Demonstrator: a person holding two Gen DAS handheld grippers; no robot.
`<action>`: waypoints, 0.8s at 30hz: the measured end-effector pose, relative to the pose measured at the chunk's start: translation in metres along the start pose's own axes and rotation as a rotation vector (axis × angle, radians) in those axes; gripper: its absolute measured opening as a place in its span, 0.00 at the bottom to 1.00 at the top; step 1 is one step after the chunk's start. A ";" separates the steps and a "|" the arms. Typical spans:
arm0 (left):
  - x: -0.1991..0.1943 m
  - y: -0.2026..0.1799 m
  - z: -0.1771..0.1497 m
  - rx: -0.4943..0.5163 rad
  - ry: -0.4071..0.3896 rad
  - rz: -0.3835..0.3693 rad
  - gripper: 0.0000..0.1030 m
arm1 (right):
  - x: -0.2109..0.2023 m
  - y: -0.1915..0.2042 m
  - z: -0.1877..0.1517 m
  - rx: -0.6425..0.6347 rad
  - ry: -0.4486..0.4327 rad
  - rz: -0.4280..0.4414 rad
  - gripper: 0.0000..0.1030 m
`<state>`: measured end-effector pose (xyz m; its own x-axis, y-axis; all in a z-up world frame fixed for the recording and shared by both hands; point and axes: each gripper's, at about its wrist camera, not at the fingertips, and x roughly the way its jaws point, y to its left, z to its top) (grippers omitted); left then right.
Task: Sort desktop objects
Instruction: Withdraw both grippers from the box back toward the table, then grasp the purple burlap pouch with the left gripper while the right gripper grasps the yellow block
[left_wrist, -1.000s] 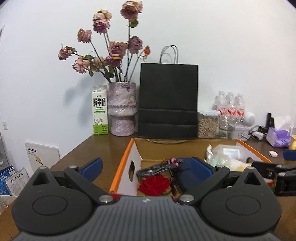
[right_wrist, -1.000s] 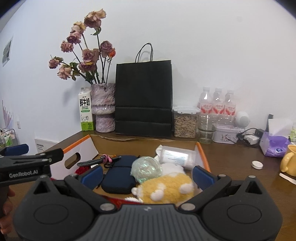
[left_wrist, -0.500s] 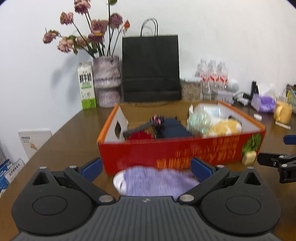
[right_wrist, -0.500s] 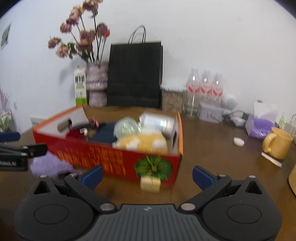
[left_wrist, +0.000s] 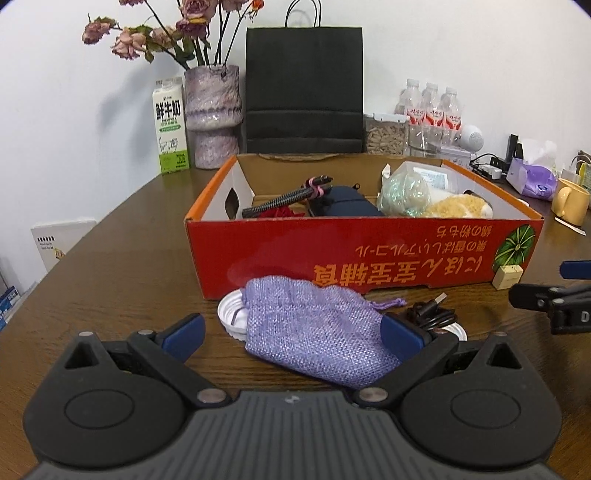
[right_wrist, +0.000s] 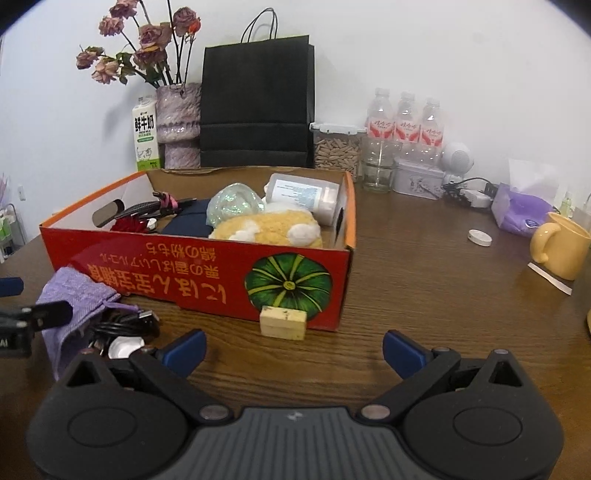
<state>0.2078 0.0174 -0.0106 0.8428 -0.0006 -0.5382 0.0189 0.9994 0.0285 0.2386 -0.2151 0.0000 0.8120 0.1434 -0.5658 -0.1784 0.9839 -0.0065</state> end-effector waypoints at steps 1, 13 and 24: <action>0.001 0.000 -0.001 -0.003 0.003 -0.002 1.00 | 0.003 0.001 0.001 0.006 0.006 -0.001 0.96; 0.001 -0.005 -0.003 0.010 0.022 -0.022 0.69 | 0.028 -0.001 0.010 0.073 0.054 0.007 0.59; -0.006 -0.012 -0.008 0.012 0.023 -0.038 0.35 | 0.018 -0.001 0.004 0.090 0.032 0.035 0.28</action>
<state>0.1985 0.0054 -0.0148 0.8286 -0.0376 -0.5586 0.0574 0.9982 0.0180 0.2555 -0.2131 -0.0071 0.7876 0.1755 -0.5907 -0.1541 0.9842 0.0871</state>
